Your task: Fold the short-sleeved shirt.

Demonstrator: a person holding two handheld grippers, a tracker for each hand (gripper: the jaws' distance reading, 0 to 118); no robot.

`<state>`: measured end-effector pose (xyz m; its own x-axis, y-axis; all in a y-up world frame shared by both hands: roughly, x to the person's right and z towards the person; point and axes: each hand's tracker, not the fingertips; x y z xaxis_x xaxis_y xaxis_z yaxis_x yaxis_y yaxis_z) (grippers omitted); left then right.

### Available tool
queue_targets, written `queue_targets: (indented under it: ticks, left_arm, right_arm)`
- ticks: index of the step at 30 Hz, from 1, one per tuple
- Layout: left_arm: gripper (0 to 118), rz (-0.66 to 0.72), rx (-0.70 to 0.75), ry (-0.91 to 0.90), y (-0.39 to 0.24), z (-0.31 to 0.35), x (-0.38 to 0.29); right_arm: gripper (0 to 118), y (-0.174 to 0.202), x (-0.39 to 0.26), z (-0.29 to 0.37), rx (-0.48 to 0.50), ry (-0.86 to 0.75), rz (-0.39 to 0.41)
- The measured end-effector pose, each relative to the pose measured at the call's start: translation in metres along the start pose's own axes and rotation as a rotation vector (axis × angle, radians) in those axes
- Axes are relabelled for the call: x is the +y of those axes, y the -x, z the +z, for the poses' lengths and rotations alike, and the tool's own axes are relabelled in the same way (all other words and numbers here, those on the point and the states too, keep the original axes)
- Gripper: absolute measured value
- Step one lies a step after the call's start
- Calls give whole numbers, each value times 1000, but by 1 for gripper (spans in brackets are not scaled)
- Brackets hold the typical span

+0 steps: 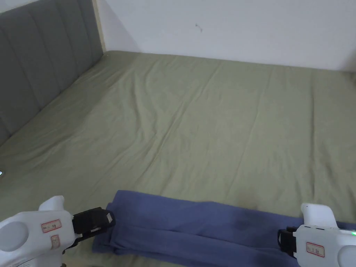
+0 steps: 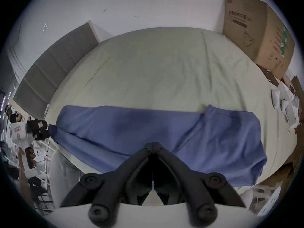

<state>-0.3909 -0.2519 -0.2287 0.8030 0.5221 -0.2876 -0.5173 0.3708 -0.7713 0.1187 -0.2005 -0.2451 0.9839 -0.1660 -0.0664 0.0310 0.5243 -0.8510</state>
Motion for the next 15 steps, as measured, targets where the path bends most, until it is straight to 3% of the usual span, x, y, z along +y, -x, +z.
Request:
queue_targets:
  ticks: [3,4,5,7,10,15]
  left_arm:
    - [105,24,-44,50,-1,-17,-2]
    - [96,45,-58,61,1,-22,-2]
    - [78,46,-50,62,2,-27,-4]
    - [26,19,48,71,1,-31,-8]
    - [14,76,-68,93,6,-32,-4]
    - [11,4,-45,86,0,-23,5]
  right_arm:
    - [0,7,0,-4,9,25,15]
    - [0,8,0,-5,11,30,16]
    - [0,7,-2,-5,15,33,15]
    - [0,11,-5,-3,23,40,11]
    - [0,10,-10,-4,26,54,9]
    - [0,6,-17,-3,27,67,-2]
